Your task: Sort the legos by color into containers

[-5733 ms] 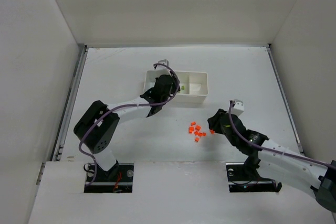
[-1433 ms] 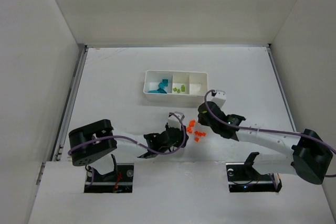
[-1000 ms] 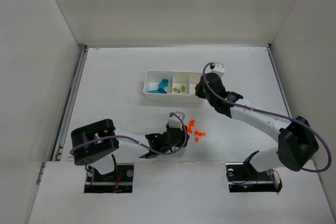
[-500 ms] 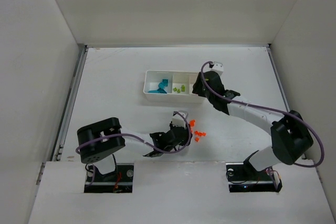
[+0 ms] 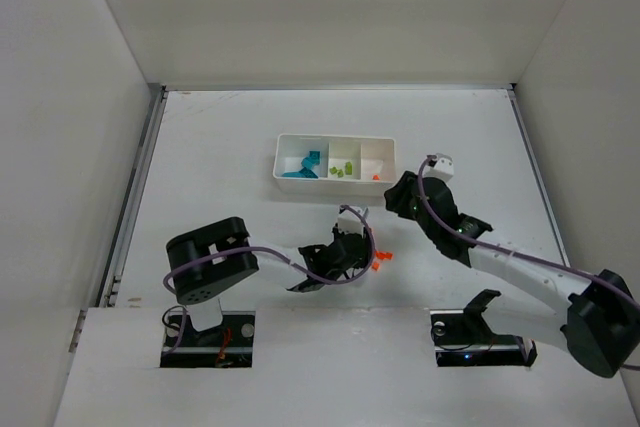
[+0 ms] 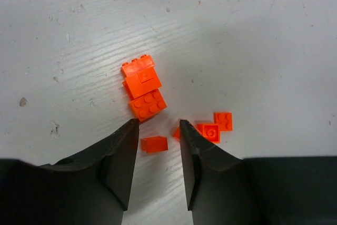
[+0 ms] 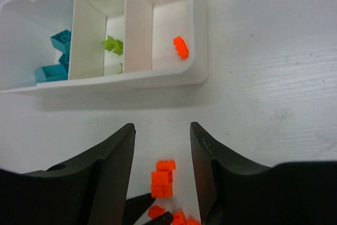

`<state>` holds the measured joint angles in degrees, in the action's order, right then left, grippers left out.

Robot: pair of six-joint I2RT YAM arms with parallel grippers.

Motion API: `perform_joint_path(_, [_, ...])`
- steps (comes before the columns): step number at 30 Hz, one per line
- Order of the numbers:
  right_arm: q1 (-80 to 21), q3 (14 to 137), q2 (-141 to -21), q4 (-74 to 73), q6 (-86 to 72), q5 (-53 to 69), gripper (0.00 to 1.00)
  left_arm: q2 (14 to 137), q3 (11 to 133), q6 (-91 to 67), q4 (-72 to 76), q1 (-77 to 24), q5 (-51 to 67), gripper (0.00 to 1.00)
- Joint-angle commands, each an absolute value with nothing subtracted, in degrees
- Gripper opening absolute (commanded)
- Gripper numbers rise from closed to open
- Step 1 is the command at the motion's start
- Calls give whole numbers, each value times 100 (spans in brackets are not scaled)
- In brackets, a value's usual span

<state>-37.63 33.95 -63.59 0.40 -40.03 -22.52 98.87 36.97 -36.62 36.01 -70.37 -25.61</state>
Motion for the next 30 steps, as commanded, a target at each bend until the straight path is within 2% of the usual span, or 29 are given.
perform_joint_path(1, [-3906,3060,-5846,202,-4315,-2303,52,9984,3841,-3533,3428,-7035,-2646,32])
perform_joint_path(6, [-3933,2646,-5362,-17,-4500,-2303,52,9748,3876,-3437,3130,-7114,-2680,22])
perform_joint_path(11, [-3933,2400,-5081,-141,-4544,-2312,52,9527,3876,-3384,2717,-7167,-2707,24])
perform_joint_path(16, [-4047,2294,-4808,-228,-4579,-2312,52,9248,3920,-3226,2497,-7167,-2900,18])
perform_joint_path(19, [-4178,2268,-4632,-456,-4588,-2312,48,8720,4051,-2937,2391,-7071,-3111,18])
perform_joint_path(25, [-4898,2267,-4789,-808,-4789,-2312,35,8358,4648,-2584,2592,-6369,-2980,19])
perform_joint_path(30, [-5690,2329,-5009,-1037,-4992,-2618,38,8814,5404,-2496,2777,-5657,-2366,19])
